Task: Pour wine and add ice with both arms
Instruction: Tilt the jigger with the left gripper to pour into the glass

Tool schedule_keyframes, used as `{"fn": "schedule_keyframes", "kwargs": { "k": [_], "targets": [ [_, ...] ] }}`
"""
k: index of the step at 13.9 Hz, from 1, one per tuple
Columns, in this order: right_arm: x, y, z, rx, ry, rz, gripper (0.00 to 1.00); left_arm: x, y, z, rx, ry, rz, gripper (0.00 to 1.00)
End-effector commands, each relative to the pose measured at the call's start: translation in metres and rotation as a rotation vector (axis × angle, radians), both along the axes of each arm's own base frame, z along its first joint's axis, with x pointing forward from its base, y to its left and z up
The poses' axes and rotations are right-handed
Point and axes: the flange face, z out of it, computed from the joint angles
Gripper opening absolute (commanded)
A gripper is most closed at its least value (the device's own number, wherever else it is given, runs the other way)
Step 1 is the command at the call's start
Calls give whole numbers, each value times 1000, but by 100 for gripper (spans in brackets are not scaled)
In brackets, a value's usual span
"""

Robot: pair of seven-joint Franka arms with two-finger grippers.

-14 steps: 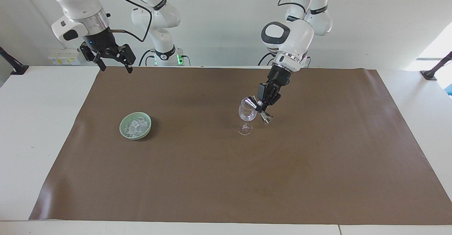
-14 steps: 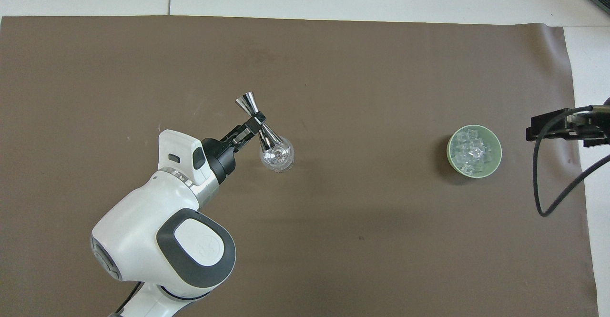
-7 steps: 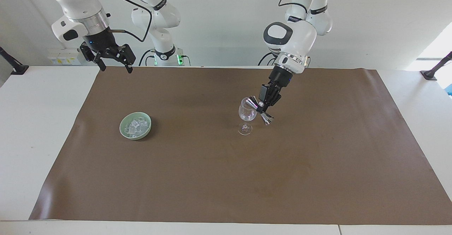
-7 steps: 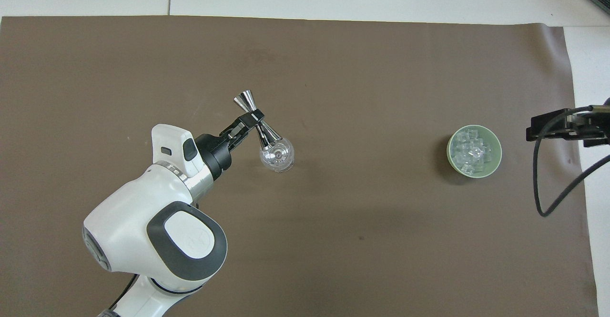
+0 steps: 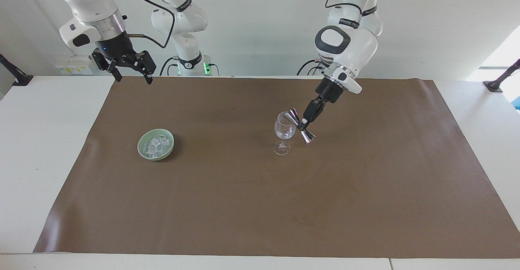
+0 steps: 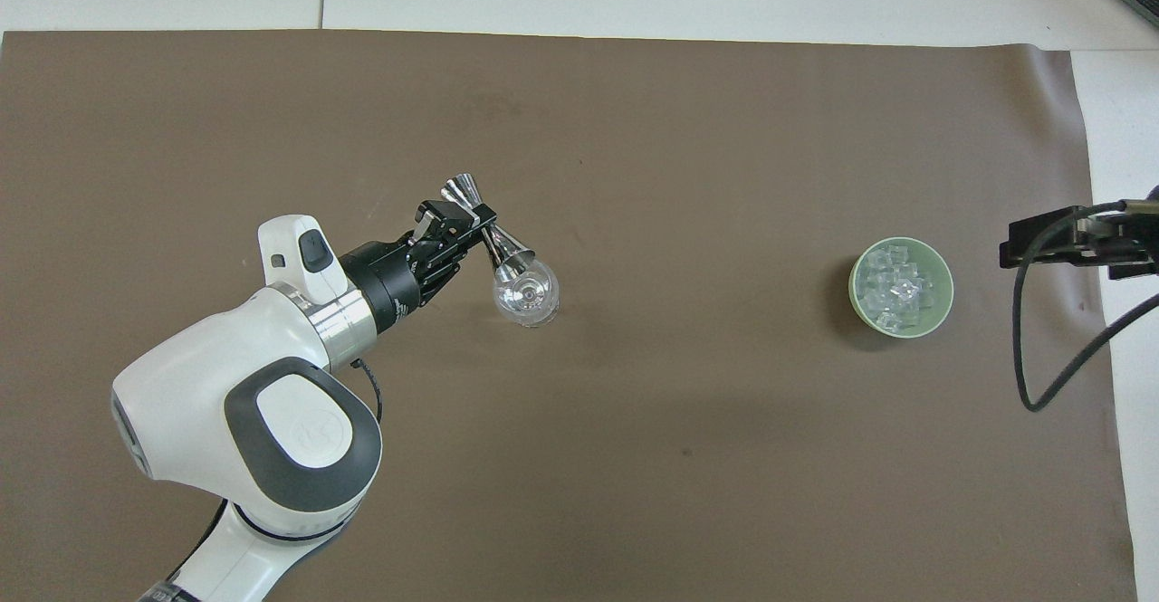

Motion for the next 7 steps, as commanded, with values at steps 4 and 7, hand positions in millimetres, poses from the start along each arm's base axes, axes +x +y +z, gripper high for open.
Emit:
{"fn": "schedule_keyframes", "kwargs": {
  "k": [4,7],
  "targets": [
    [-6,0,3,-6,6,21,100,-1,13,8,-183,199,97,0],
    [-6,0,3,-6,6,23,100,10,37,9,-296,335,125,0]
  ]
}}
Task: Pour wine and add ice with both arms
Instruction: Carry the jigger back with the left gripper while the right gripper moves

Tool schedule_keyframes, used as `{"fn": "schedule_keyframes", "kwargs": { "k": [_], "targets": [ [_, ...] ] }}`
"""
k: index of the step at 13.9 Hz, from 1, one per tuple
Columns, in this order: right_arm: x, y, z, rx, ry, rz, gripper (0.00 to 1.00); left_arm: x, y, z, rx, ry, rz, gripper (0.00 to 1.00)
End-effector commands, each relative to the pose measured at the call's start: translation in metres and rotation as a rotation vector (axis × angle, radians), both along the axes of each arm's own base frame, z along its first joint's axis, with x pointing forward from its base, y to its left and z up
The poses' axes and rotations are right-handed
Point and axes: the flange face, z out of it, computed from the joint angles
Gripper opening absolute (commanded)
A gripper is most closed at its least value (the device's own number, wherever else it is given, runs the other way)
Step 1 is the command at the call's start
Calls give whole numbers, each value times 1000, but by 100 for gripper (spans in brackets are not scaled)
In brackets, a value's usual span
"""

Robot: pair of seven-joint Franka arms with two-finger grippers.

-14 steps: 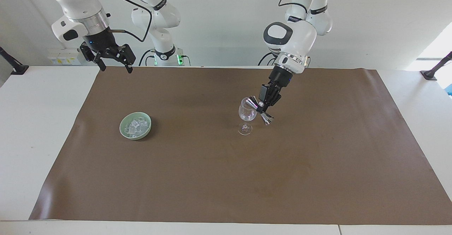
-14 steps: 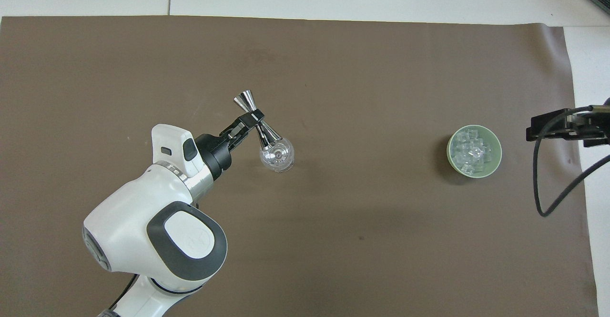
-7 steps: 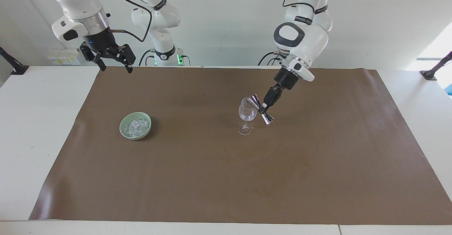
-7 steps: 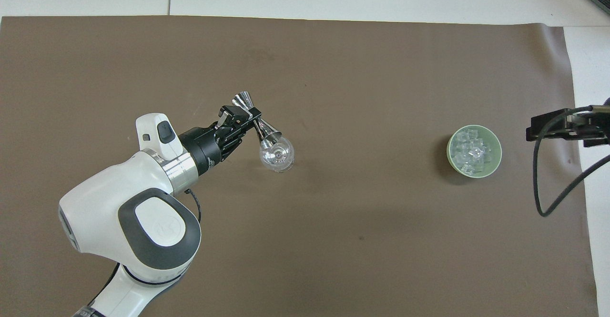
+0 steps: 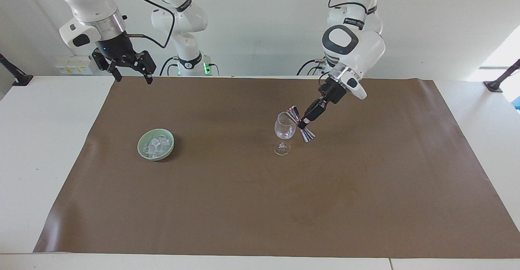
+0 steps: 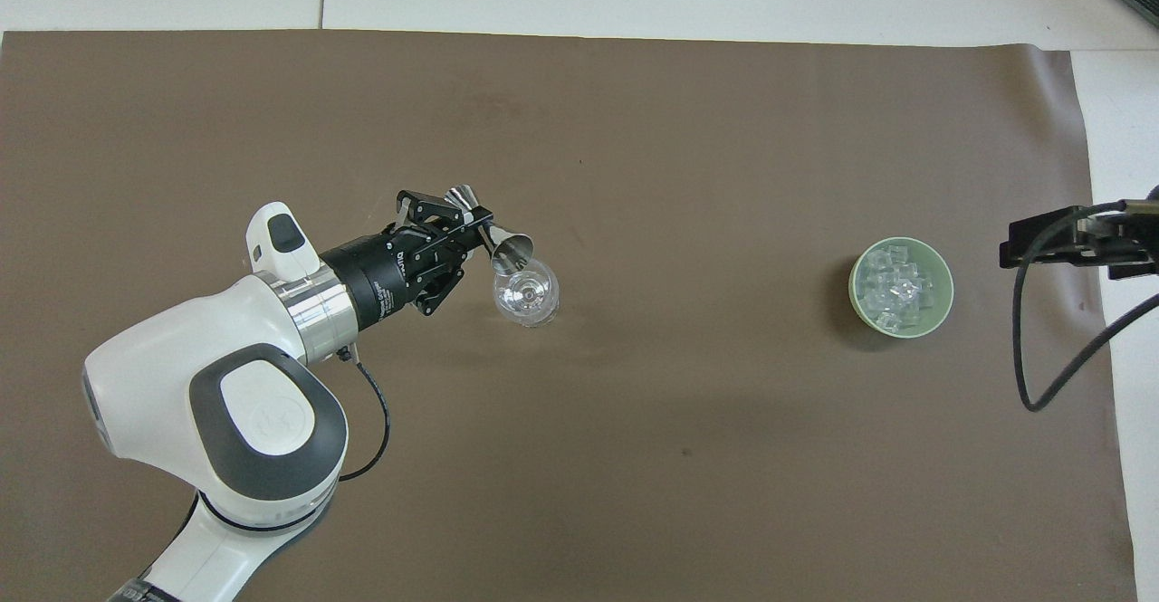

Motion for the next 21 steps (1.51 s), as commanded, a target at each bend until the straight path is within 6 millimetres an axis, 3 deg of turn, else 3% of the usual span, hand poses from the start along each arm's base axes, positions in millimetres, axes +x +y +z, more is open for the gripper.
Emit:
{"fn": "schedule_keyframes", "kwargs": {
  "k": [1,8,15,18,21],
  "targets": [
    [-6,0,3,-6,6,21,100,4,32,5,-109,113,25,0],
    [-6,0,4,-6,4,23,100,17,97,5,-316,366,97,0],
    [-6,0,3,-6,6,23,100,20,192,-3,-520,556,78,0],
    [-6,0,3,-6,6,23,100,20,202,-10,-564,636,99,0],
    [-6,0,3,-6,6,21,100,25,230,-28,-607,703,153,0]
  ]
}}
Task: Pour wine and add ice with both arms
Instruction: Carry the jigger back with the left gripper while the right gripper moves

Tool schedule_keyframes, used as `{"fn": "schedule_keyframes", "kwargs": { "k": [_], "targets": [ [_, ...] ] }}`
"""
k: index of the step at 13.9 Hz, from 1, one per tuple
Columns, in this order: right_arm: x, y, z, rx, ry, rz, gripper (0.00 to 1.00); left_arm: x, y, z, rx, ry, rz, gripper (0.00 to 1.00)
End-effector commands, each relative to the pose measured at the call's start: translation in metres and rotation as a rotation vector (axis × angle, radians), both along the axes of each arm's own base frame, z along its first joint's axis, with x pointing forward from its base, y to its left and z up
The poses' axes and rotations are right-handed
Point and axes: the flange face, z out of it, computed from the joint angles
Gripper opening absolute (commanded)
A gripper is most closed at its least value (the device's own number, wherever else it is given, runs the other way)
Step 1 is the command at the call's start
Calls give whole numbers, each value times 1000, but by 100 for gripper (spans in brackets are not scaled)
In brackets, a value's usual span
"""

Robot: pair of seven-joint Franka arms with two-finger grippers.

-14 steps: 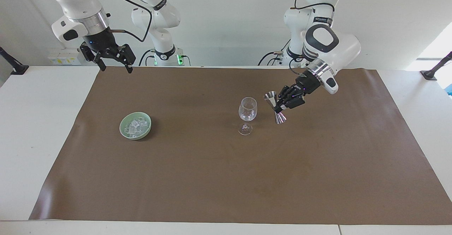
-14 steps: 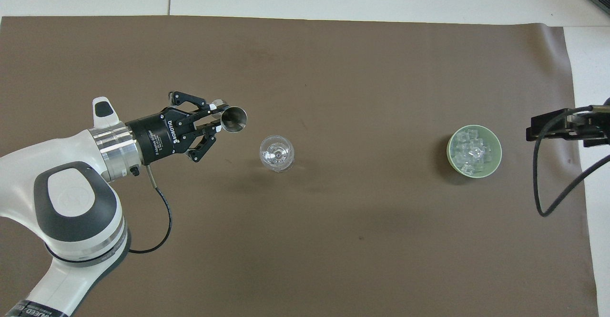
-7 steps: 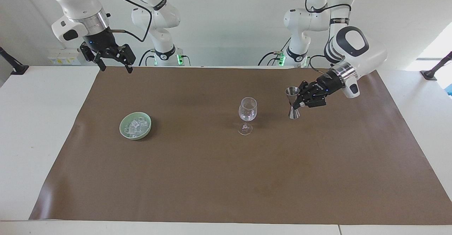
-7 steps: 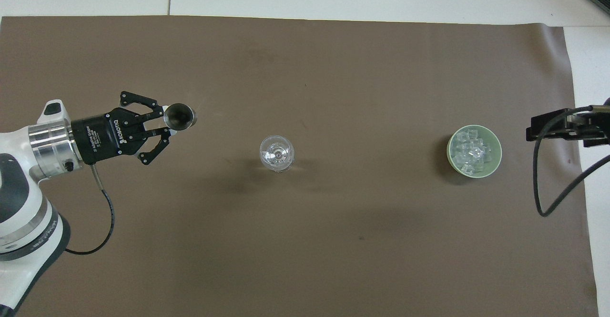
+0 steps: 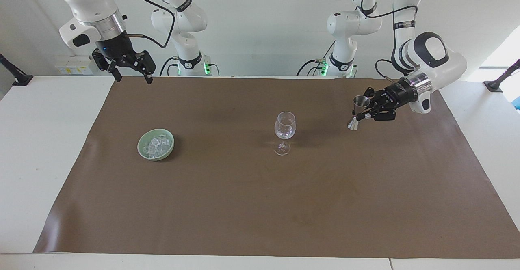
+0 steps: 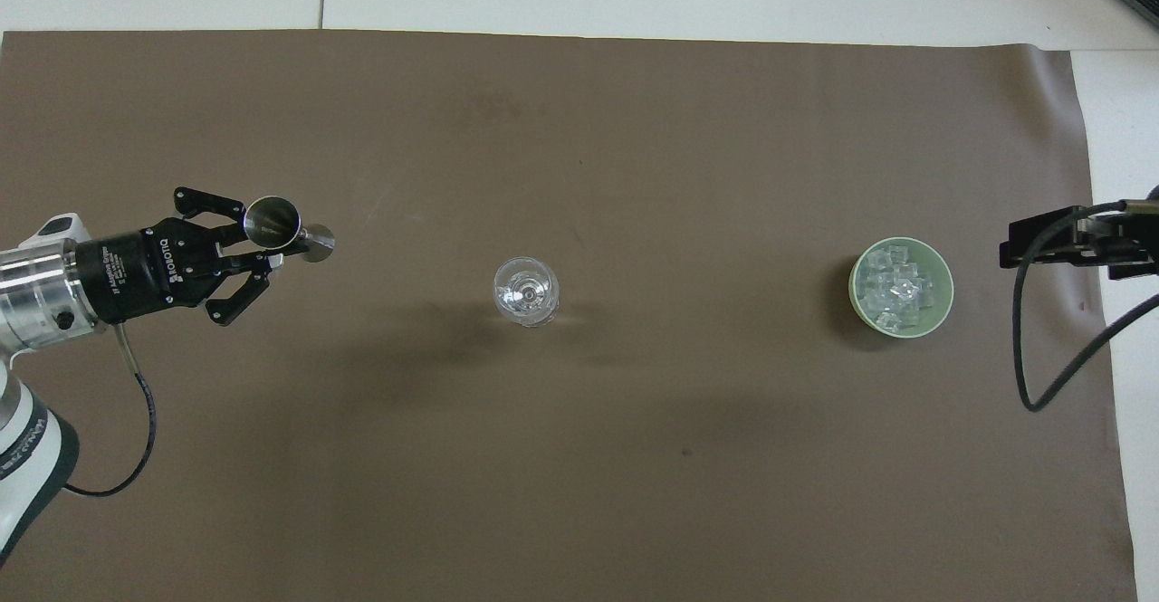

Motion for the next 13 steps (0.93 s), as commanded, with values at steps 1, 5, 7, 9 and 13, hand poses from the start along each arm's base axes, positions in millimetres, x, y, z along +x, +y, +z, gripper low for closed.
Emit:
{"fn": "schedule_keyframes", "kwargs": {
  "k": [1,5,7,9,13],
  "targets": [
    [-6,0,3,-6,6,21,100,5,34,-20,-55,81,23,0],
    [-6,-2,3,-6,6,20,100,20,72,-54,1,139,16,0],
    [-6,-1,3,-6,6,21,100,23,83,-71,-14,168,2,0],
    [-6,-1,4,-6,4,20,100,26,113,-88,-26,193,40,0],
    [-6,-7,-5,-5,-1,14,100,27,132,-113,-24,231,64,0]
  ]
}}
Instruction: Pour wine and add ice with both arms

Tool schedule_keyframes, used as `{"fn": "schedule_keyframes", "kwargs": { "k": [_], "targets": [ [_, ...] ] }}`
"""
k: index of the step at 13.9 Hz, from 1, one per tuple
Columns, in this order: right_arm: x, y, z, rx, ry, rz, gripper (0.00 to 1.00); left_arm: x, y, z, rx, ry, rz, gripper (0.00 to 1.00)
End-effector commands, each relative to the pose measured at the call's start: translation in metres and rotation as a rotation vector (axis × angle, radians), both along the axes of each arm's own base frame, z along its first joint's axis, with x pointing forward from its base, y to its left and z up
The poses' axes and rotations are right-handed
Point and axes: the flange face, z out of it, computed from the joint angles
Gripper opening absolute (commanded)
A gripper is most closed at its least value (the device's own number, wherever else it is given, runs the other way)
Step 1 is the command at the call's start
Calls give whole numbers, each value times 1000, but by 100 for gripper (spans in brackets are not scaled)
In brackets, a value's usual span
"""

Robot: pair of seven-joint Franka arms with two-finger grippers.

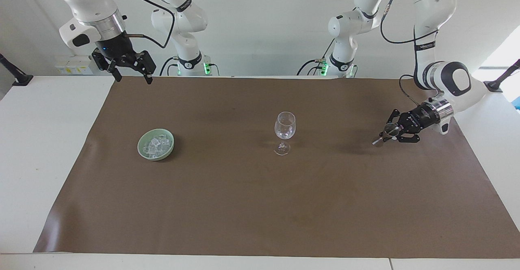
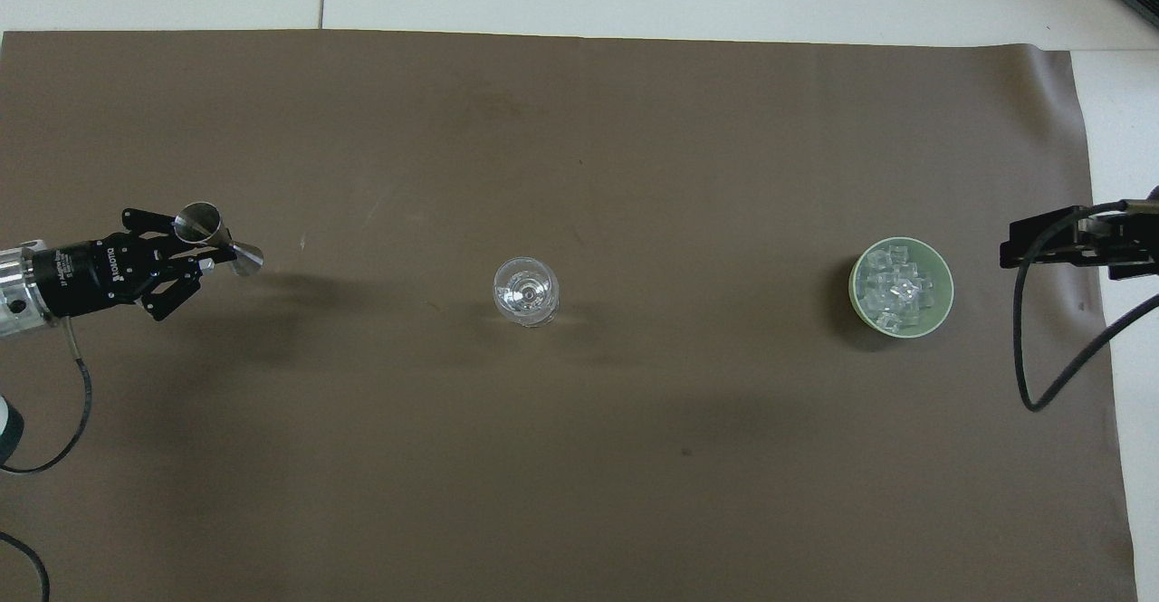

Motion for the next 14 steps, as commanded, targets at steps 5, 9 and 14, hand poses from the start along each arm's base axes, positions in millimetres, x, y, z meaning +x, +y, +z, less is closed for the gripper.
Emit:
{"fn": "schedule_keyframes", "kwargs": {
  "k": [5,9,14],
  "targets": [
    [-25,-6,-53,-1,-81,39,100,5,11,-26,-2,51,4,0],
    [-28,-4,-76,-1,-48,118,100,-2,11,-40,-2,73,31,0],
    [-21,-10,-102,-7,-91,189,100,-7,19,-62,-22,80,47,0]
  ]
}}
